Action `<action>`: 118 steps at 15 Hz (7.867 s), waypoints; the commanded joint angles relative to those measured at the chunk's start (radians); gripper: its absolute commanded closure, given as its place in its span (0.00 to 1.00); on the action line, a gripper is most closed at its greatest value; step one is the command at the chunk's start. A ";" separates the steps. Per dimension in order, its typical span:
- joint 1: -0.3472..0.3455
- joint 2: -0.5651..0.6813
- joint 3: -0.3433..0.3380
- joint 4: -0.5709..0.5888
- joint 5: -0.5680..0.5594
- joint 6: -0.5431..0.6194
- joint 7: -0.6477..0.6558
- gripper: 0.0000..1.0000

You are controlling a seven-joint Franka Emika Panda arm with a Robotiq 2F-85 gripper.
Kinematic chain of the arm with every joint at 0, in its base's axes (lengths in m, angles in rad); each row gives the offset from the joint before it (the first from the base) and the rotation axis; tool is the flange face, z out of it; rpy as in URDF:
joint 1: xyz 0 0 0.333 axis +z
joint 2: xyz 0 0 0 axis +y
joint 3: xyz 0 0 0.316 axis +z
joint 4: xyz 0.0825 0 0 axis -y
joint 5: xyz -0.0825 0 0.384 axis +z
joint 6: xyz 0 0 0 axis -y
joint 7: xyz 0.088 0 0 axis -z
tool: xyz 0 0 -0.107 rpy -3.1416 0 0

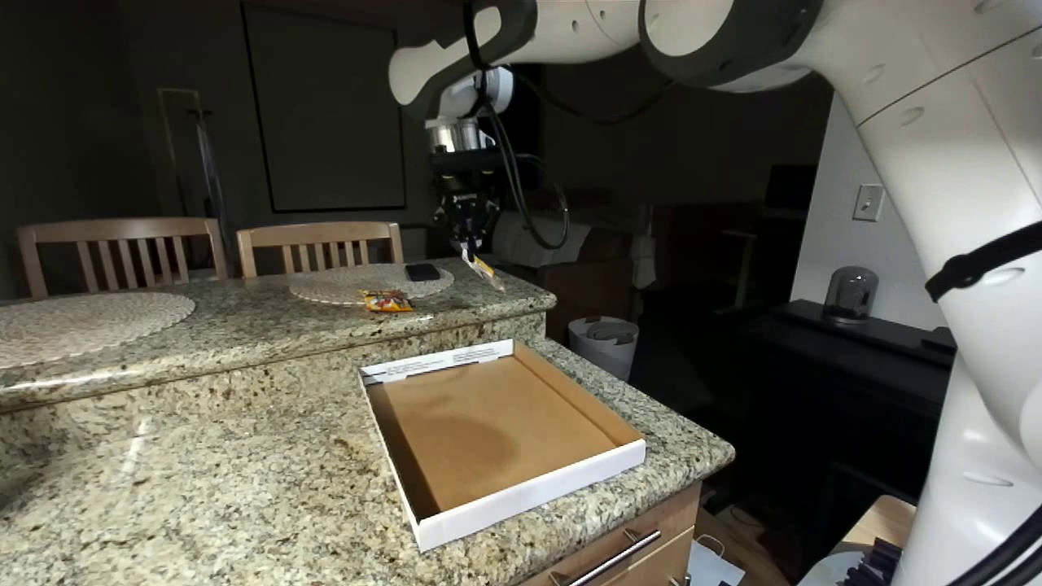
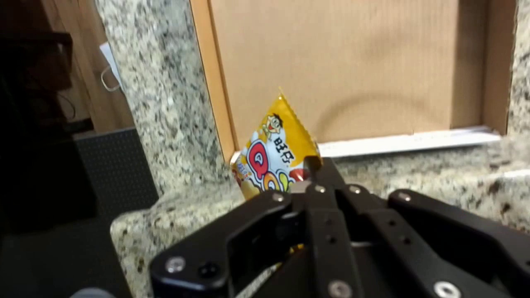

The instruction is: Place two sachets from the counter on the box

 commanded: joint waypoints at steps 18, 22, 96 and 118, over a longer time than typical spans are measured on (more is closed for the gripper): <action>-0.043 -0.186 0.223 -0.293 0.027 -0.118 -0.005 0.08; -0.038 -0.136 0.220 -0.201 -0.032 0.075 -0.019 0.00; -0.034 0.647 0.149 0.930 -0.117 0.014 -0.077 0.00; -0.321 0.651 0.475 0.821 0.388 -0.268 -0.031 0.00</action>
